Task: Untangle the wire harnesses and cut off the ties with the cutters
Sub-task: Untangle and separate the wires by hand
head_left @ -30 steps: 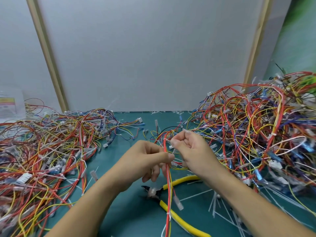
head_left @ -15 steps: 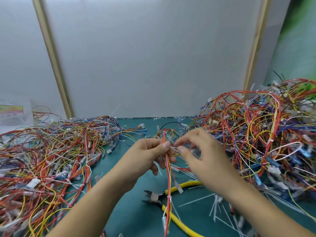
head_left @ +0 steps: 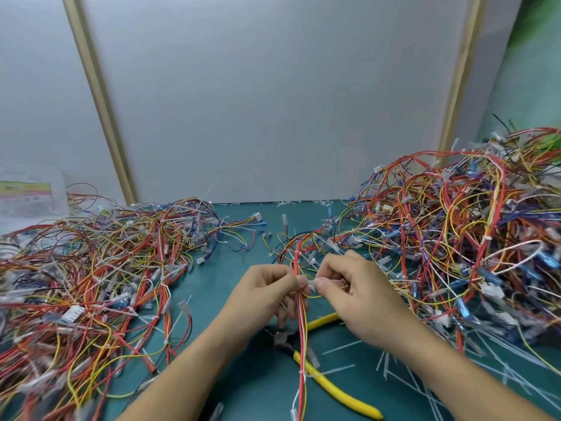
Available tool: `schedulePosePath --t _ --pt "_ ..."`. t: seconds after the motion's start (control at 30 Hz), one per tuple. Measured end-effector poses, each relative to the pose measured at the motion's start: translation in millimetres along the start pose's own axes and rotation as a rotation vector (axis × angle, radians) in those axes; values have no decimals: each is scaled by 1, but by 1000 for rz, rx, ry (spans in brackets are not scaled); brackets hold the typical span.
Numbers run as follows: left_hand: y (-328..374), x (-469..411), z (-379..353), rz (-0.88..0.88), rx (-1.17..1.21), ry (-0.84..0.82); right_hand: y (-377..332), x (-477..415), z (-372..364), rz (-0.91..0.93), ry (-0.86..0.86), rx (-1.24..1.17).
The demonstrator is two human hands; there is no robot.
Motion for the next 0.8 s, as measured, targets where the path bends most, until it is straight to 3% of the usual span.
schedulePosePath --t 0.2,0.33,0.4,0.57,0.67,0.73,0.8 --pt "7 5 7 -46 -67 -6 8 -3 10 -39 67 -89" --pt "9 21 -30 1 -136 -412 13 -5 27 -48 211 -182" --pt "9 25 -38 13 -138 -498 15 -6 30 -54 242 -190" --pt "22 14 -24 -99 61 -332 5 -1 43 -2 380 -95" --pt "25 7 -4 -157 119 -155 -16 13 58 151 489 -101" --pt "24 5 2 -173 130 -105 -24 15 49 208 379 -128" --pt "22 4 3 -178 146 -107 -22 10 25 159 145 -131"
Point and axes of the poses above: each hand's wrist, its own x-axis away from the middle knuckle, its own z-axis out of the back of the hand, y = z × x, the point moved 9 cm from there along -x, towards the middle knuckle, and after that the axes turned 11 degrees about -z, right-handed, at the moved point
